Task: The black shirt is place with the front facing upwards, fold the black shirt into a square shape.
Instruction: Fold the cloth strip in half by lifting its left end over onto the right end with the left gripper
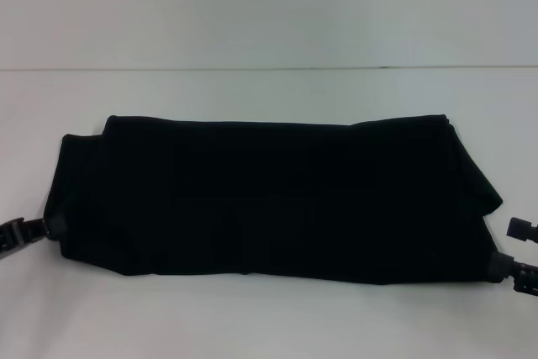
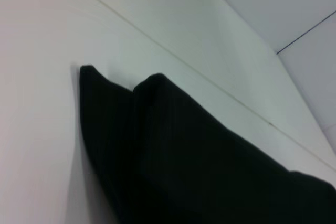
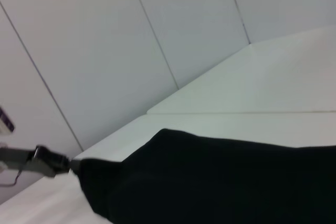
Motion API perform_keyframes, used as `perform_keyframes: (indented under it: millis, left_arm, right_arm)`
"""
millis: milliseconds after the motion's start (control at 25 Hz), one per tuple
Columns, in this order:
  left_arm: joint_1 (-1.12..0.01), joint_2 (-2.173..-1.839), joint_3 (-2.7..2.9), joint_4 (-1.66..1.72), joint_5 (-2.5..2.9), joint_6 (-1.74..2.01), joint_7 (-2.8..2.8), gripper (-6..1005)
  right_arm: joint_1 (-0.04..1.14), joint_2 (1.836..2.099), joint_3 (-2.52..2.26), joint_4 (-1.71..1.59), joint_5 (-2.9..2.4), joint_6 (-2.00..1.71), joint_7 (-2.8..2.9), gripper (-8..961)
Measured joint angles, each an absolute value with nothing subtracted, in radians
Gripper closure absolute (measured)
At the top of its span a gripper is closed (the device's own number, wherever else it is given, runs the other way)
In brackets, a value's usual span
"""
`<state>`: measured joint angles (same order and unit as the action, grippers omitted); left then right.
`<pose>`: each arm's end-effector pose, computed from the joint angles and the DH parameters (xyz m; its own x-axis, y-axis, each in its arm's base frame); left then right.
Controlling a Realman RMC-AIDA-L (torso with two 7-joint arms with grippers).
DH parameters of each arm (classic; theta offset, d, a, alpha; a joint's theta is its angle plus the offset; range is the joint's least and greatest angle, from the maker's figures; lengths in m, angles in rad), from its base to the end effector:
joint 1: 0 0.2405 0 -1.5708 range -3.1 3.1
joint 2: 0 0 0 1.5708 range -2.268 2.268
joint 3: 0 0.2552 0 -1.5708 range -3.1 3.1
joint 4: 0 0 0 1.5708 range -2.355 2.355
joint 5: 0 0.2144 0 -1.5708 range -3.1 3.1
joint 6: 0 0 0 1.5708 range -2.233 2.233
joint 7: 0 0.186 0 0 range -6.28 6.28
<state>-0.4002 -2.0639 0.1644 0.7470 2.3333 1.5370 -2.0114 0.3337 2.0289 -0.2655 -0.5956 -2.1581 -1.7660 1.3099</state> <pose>-0.3683 0.3097 0.0308 0.1077 0.7505 0.6520 0.9885 -0.1506 0.0102 0.3299 0.2740 0.0157 0.6097 -0.4447 -0.6561 -0.6827 -0.7151 -0.1498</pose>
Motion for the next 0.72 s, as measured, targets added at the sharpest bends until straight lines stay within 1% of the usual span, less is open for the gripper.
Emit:
perform_keyframes:
  millis: [160,200,280,440,560,720]
  left_arm:
    - [-0.411,-2.064,0.164,0.747,2.298,1.540,-2.013,916]
    - [-0.440,-2.069,0.168,0.742,2.244,1.544,-2.041,915]
    - [-0.464,-2.072,0.171,0.732,2.213,1.545,-2.056,913]
    - [-0.565,-2.075,0.183,0.667,2.166,1.545,-2.065,911]
    - [-0.657,-2.088,0.187,0.630,2.164,1.540,-2.062,908]
    - [-0.784,-2.125,0.215,0.609,2.152,1.536,-2.043,906]
  right_arm:
    - [0.333,2.028,-0.283,-0.595,-2.166,-1.768,1.299,9]
    - [0.330,2.029,-0.292,-0.595,-2.167,-1.768,1.292,9]
    - [0.322,2.032,-0.314,-0.595,-2.167,-1.768,1.278,10]
    - [0.299,2.034,-0.370,-0.577,-2.178,-1.768,1.227,10]
    - [0.288,2.039,-0.390,-0.537,-2.211,-1.765,1.144,11]
    - [0.282,2.062,-0.391,-0.514,-2.245,-1.751,1.094,10]
